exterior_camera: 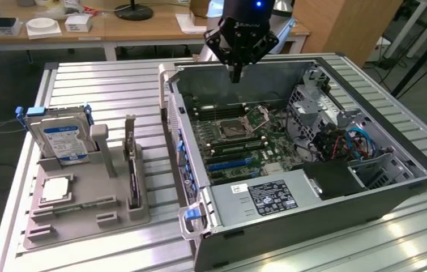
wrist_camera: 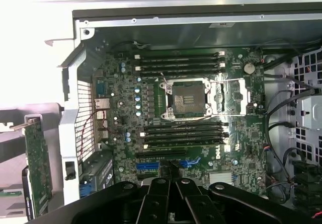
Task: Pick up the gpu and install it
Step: 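Reach for the gpu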
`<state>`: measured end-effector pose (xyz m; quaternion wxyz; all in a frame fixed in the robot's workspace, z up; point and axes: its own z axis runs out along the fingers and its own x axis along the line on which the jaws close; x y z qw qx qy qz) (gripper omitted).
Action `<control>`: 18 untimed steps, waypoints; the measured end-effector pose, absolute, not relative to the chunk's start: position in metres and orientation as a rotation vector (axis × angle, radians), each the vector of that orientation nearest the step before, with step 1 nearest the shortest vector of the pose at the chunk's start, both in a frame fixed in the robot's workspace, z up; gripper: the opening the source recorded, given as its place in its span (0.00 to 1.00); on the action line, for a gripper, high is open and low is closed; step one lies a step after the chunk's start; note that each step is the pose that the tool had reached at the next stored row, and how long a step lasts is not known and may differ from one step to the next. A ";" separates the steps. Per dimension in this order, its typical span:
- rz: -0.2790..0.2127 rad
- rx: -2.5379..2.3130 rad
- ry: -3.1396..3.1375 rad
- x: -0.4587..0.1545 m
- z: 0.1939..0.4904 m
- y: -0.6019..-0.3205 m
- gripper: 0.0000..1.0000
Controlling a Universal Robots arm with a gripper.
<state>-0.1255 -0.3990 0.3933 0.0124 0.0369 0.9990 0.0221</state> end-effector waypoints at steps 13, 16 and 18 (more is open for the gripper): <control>0.069 0.115 3.114 -0.141 0.393 -0.401 0.11; 0.069 0.115 3.114 -0.144 0.393 -0.401 0.11; 0.069 0.115 3.114 -0.146 0.393 -0.402 0.11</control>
